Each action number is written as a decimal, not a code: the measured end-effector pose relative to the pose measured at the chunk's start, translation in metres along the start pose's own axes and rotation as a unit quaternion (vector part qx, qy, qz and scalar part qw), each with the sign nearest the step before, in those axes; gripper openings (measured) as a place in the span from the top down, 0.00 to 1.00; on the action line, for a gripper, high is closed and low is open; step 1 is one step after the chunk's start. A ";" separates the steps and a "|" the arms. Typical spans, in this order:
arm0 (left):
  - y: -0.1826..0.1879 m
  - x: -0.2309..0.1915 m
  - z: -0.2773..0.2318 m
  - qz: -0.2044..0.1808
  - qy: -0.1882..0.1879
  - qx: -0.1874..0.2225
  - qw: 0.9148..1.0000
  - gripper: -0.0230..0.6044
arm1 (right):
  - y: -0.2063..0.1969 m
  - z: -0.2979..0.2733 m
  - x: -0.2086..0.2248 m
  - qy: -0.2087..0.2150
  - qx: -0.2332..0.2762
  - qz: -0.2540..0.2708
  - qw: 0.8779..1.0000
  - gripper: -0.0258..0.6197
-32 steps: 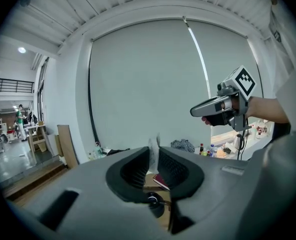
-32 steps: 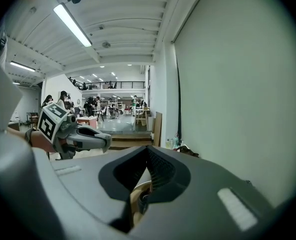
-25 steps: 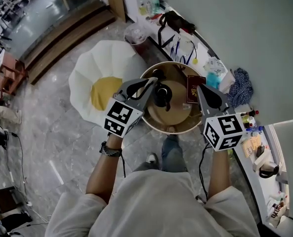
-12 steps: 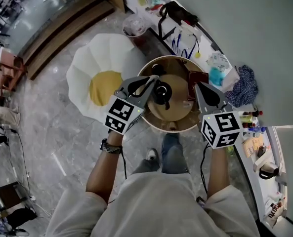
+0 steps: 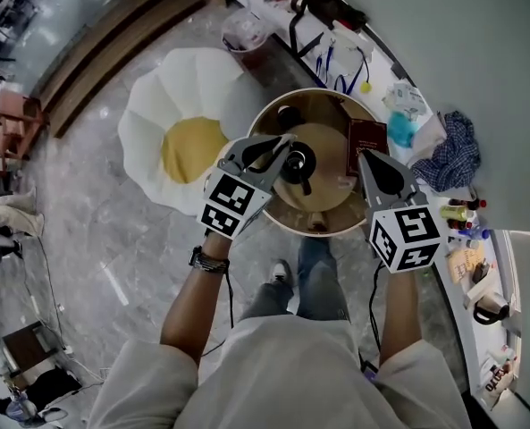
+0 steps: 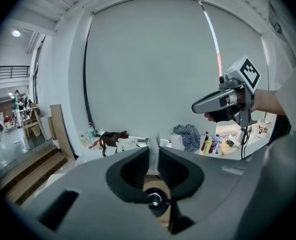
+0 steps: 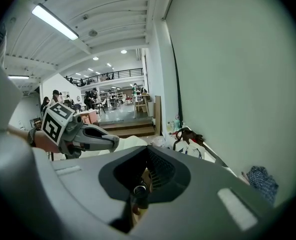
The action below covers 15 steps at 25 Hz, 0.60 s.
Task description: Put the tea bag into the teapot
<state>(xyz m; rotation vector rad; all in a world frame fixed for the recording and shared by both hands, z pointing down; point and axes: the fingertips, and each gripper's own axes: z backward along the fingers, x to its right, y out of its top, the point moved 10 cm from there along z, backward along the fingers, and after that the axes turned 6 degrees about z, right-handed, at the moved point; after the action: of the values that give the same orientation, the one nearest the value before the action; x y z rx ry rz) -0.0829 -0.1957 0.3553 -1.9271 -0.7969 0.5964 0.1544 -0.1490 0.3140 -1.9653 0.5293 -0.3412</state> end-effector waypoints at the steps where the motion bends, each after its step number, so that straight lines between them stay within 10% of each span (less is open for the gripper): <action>1: -0.003 -0.002 -0.003 0.002 0.000 -0.003 1.000 0.89 | -0.003 -0.003 0.001 0.002 -0.003 0.000 1.000 0.95; 15: -0.061 -0.022 -0.067 0.031 -0.010 -0.049 0.998 0.89 | -0.051 -0.048 0.017 0.028 -0.055 -0.022 0.998 0.95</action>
<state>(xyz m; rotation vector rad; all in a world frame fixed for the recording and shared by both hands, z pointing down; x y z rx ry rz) -0.0689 -0.2292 0.4413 -2.0447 -0.7946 0.6258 0.1583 -0.1751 0.3811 -2.0806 0.5518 -0.4030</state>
